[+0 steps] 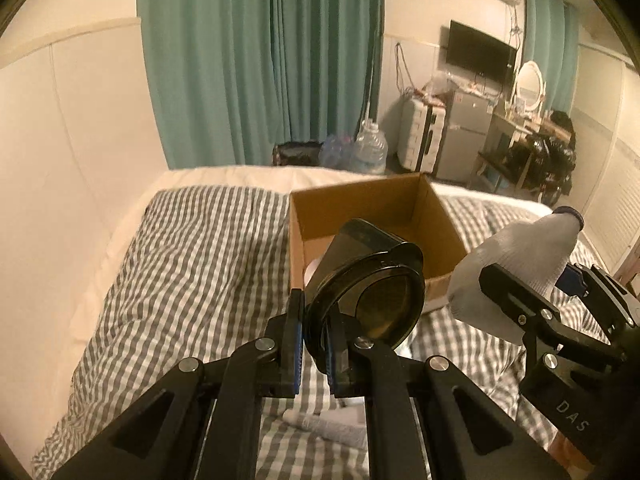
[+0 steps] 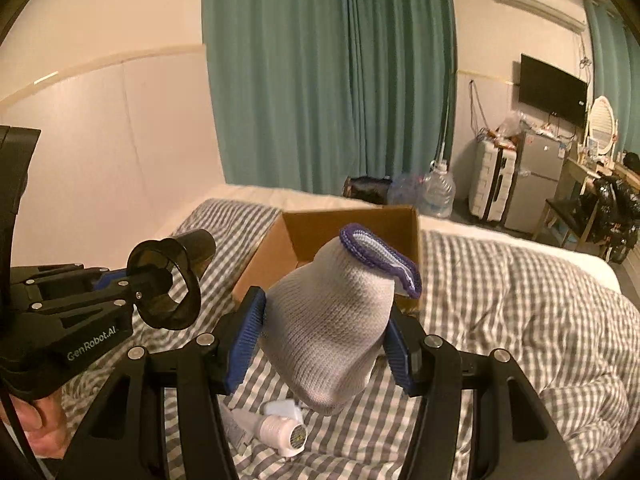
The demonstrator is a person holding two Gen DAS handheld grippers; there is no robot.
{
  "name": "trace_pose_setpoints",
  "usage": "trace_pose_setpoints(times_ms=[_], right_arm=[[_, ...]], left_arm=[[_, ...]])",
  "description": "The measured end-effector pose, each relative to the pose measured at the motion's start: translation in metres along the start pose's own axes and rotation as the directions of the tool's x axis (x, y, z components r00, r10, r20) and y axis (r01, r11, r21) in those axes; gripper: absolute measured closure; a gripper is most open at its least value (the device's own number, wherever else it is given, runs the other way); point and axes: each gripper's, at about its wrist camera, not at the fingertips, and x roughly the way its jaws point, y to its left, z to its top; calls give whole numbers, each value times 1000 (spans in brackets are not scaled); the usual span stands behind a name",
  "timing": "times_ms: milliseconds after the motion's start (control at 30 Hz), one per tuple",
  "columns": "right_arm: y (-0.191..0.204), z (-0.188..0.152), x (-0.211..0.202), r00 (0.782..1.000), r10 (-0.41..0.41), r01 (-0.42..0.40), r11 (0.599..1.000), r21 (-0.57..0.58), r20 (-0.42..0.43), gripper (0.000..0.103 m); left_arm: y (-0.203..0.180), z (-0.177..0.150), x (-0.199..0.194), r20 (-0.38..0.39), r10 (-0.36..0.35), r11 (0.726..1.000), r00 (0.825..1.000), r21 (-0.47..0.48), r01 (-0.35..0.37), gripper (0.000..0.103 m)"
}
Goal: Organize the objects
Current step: 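Carry the black cup and white sock over the box with both grippers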
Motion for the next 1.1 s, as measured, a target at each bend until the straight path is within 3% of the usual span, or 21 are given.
trace_pose_setpoints(times_ms=[600,1100], right_arm=[[-10,54,-9,993,-25,31,998,-51,119,47],[-30,71,47,996,-10,16,997,-77,85,47]], left_arm=[[-1,45,7,91,-21,999,996,-34,24,94],[4,60,63,67,-18,999,998,-43,21,94]])
